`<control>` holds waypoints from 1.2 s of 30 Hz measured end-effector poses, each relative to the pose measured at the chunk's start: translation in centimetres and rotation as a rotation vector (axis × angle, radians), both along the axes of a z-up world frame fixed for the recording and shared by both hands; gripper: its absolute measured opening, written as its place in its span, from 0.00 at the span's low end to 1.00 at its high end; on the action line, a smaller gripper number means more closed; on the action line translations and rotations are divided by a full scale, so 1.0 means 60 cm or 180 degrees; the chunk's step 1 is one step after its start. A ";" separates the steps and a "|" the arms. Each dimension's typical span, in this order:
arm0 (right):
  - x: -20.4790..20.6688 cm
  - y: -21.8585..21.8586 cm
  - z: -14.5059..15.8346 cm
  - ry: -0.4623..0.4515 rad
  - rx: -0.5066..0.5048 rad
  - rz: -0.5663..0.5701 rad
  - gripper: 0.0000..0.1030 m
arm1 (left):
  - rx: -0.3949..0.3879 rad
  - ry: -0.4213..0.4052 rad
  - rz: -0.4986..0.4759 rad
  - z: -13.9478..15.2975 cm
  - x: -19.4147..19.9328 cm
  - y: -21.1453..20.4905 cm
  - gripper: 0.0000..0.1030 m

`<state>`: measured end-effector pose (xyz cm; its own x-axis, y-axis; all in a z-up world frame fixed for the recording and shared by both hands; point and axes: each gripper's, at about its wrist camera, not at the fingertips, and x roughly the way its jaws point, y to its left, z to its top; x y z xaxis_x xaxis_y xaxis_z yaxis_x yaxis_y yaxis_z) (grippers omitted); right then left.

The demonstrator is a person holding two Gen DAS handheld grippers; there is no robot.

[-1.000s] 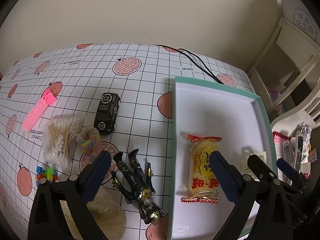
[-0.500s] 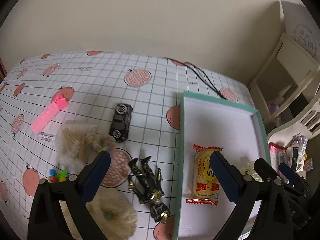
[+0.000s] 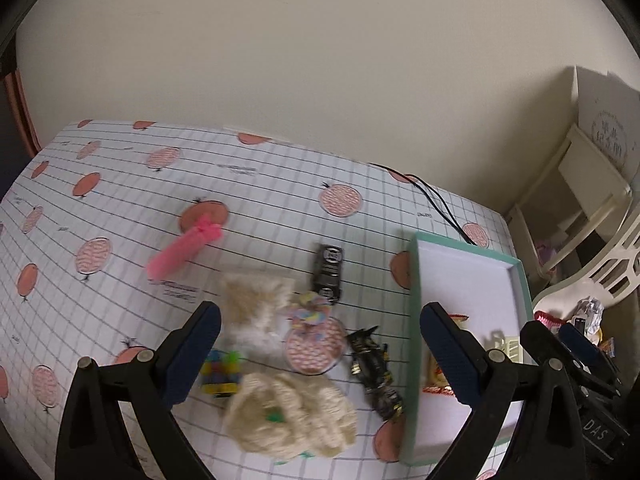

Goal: Organize objects
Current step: 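Move both tools back to the remaining items on the tablecloth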

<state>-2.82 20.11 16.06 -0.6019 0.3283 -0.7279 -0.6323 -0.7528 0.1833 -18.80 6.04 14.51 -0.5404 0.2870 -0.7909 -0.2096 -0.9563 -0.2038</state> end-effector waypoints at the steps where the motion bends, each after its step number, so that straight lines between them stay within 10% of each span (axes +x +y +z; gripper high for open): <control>1: -0.005 -0.009 0.003 0.0011 0.0002 0.0034 1.00 | -0.0004 0.0006 0.0022 0.001 0.002 -0.009 0.97; 20: -0.089 -0.148 0.014 -0.0076 -0.0020 0.0571 1.00 | 0.0094 -0.0371 0.0384 -0.027 0.011 -0.176 0.97; 36: -0.151 -0.192 -0.102 -0.0718 -0.0173 0.0803 0.92 | 0.0061 -0.0915 0.0506 -0.131 -0.010 -0.184 0.97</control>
<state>-11.90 8.58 9.95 -0.4810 0.1466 -0.8644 -0.4565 -0.8836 0.1042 -19.41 -4.99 6.66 -0.3352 0.2333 -0.9128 0.0108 -0.9678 -0.2513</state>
